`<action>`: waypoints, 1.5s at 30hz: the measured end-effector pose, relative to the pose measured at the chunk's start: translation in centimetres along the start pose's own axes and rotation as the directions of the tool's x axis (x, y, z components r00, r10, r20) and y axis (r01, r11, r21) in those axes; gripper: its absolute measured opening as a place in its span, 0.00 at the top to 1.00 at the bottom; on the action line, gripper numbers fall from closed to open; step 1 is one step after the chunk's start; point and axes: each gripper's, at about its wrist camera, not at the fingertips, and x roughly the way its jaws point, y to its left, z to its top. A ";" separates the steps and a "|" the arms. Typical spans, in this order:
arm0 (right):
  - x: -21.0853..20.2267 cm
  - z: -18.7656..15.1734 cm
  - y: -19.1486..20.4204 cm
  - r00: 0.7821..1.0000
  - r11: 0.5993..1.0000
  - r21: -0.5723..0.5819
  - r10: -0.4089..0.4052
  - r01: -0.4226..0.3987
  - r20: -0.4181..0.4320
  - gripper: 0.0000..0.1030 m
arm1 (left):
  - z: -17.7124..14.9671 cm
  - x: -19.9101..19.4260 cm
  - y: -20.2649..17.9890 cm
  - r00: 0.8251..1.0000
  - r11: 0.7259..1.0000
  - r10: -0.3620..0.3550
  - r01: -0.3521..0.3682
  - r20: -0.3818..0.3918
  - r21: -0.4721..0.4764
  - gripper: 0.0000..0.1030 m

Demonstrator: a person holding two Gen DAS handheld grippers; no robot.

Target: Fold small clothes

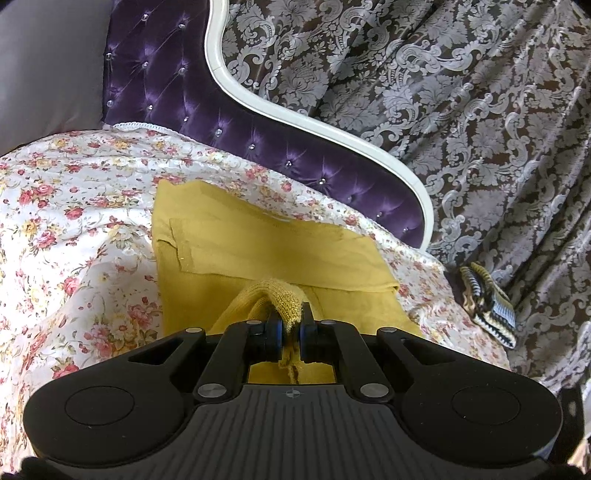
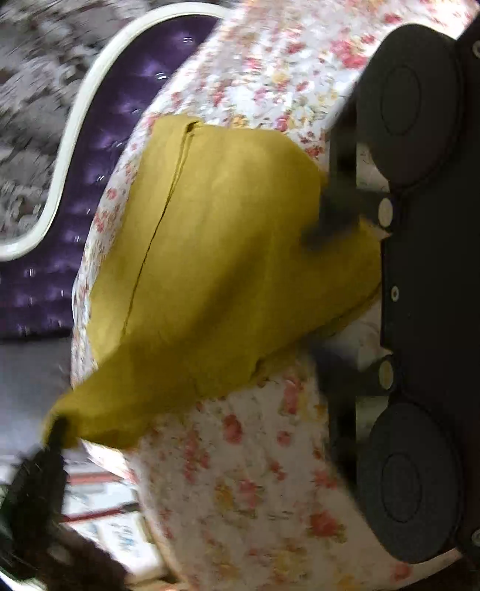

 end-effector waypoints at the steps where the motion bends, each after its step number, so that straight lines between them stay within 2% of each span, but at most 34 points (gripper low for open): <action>1: 0.0 0.1 -0.5 1.000 1.000 0.022 -0.013 0.014 -0.007 0.91 | 0.0 0.0 0.1 1.000 1.000 -0.001 0.001 0.001 -0.002 0.93; 6: -1.2 2.0 -3.1 0.998 0.995 0.095 -0.015 0.009 0.064 0.91 | 0.8 -0.1 0.1 1.000 1.000 -0.015 0.015 0.009 0.000 0.93; 12: -1.8 8.0 -9.1 0.978 0.988 0.149 -0.080 0.052 0.191 0.91 | 4.4 0.7 0.1 0.998 0.999 -0.049 0.048 0.050 0.021 0.93; 17: 1.0 13.6 -13.5 0.959 0.985 0.146 -0.124 0.088 0.256 0.91 | 8.3 2.7 0.6 0.995 0.998 -0.038 0.033 0.094 0.058 0.93; 23: 7.3 18.5 -17.1 0.965 0.986 0.143 -0.121 0.089 0.234 0.91 | 12.6 7.2 2.6 0.996 0.999 -0.014 0.011 0.085 0.044 0.93; 30: 16.8 20.3 -19.4 0.992 0.986 0.155 -0.078 0.062 0.097 0.89 | 14.5 15.1 6.0 0.998 0.998 0.054 -0.053 -0.043 0.023 0.91; 31: 18.2 20.0 -19.8 0.995 0.983 0.174 -0.066 0.052 0.077 0.87 | 14.5 16.1 6.7 0.996 0.998 0.066 -0.065 -0.059 0.021 0.91; 32: 19.3 19.9 -20.2 0.996 0.981 0.190 -0.057 0.044 0.063 0.85 | 14.4 17.0 7.3 0.994 0.997 0.082 -0.081 -0.073 0.016 0.87; 33: 20.5 19.6 -20.5 0.997 0.976 0.212 -0.057 0.045 0.052 0.83 | 14.4 17.9 7.9 0.991 0.995 0.102 -0.101 -0.085 0.011 0.74; 34: 21.1 19.5 -20.9 0.998 0.972 0.232 -0.055 0.043 0.044 0.81 | 14.5 18.5 8.5 0.988 0.992 0.123 -0.123 -0.092 0.007 0.67; 35: 21.8 19.2 -21.4 0.998 0.964 0.262 -0.055 0.043 0.038 0.67 | 14.5 19.1 9.1 0.984 0.988 0.153 -0.154 -0.090 0.006 0.55; 36: 22.1 18.8 -21.9 0.997 0.952 0.302 -0.063 0.047 0.045 0.48 | 14.6 19.5 9.6 0.980 0.984 0.181 -0.181 -0.080 0.007 0.52; 37: 22.2 18.7 -22.6 0.996 0.942 0.332 -0.072 0.049 0.056 0.43 | 14.8 19.6 10.1 0.978 0.980 0.197 -0.197 -0.066 0.011 0.52; 41: 20.3 17.7 -24.6 0.981 0.894 0.440 -0.151 0.084 0.119 0.41 | 15.5 18.0 11.1 0.972 0.972 0.235 -0.235 -0.009 -0.003 0.49; 45: 17.1 16.3 -24.2 0.964 0.898 0.434 -0.179 0.079 0.195 0.41 | 14.6 15.7 10.7 0.971 0.970 0.239 -0.239 -0.005 0.036 0.48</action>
